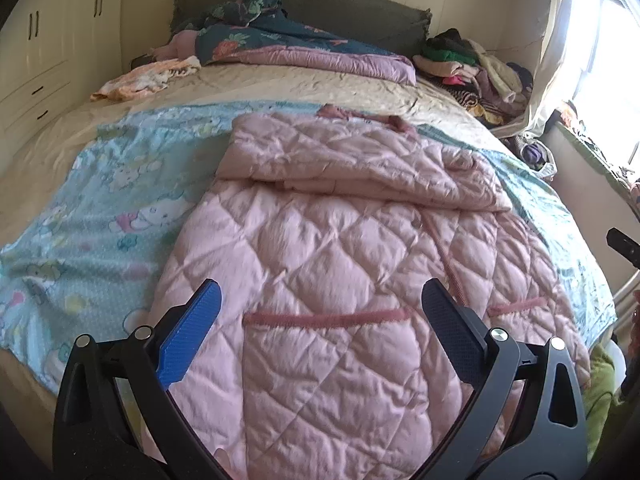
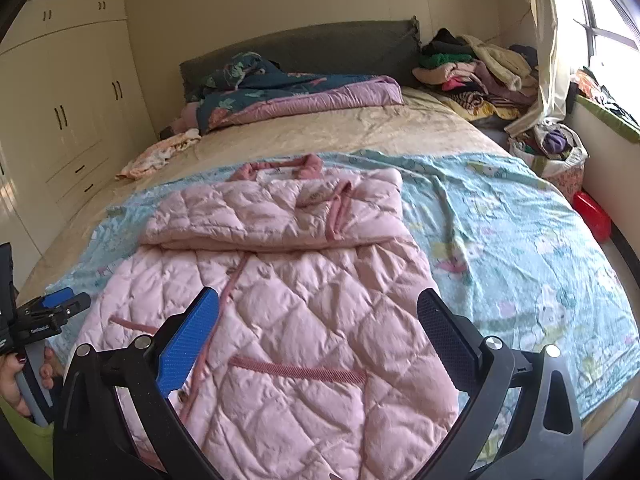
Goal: Fold large clothes
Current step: 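Move both open grippers back from the jacket over the hem, then grasp the jacket hem edge with both grippers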
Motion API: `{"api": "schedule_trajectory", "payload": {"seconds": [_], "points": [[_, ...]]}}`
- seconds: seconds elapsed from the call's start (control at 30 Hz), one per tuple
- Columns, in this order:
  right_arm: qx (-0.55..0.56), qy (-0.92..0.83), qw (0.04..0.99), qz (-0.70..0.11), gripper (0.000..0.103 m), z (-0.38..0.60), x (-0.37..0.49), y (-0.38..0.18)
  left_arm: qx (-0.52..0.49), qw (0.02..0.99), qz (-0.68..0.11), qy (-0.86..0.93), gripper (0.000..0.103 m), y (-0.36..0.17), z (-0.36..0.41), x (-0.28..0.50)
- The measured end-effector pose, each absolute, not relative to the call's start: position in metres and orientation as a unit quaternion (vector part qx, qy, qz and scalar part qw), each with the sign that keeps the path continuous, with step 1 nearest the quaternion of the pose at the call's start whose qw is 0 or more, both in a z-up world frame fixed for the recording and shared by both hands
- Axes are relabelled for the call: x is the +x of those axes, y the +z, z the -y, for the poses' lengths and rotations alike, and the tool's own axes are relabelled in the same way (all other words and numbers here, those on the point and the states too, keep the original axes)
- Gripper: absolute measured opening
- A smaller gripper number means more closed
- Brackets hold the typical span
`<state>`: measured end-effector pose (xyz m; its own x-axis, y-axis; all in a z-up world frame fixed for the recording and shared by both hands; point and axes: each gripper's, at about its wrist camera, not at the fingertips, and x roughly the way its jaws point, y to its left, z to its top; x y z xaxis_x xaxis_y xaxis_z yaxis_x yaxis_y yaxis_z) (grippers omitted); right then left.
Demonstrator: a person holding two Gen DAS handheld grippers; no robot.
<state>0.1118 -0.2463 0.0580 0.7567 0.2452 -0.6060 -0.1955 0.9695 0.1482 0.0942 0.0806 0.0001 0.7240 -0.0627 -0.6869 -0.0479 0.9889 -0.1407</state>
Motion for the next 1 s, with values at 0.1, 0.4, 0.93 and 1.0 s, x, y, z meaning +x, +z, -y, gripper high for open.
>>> {"api": "schedule_trajectory", "payload": {"seconds": [0.1,0.4,0.93,1.0], "points": [[0.032,0.114,0.935,-0.334,0.099,0.248,0.112,0.052,-0.073,0.923,-0.377,0.0,0.094,-0.008,-0.085,0.09],[0.014,0.115,0.929,-0.352,0.099,0.246,0.109,0.035,-0.079,0.92,-0.383,0.019,0.094,-0.017,-0.104,0.08],[0.005,0.095,0.923,-0.374,0.099,0.269,0.099,0.014,-0.113,0.9,-0.417,0.066,0.094,-0.051,-0.169,0.051],[0.007,0.093,0.921,-0.378,0.099,0.272,0.098,0.012,-0.117,0.896,-0.422,0.064,0.093,-0.056,-0.175,0.047]]}}
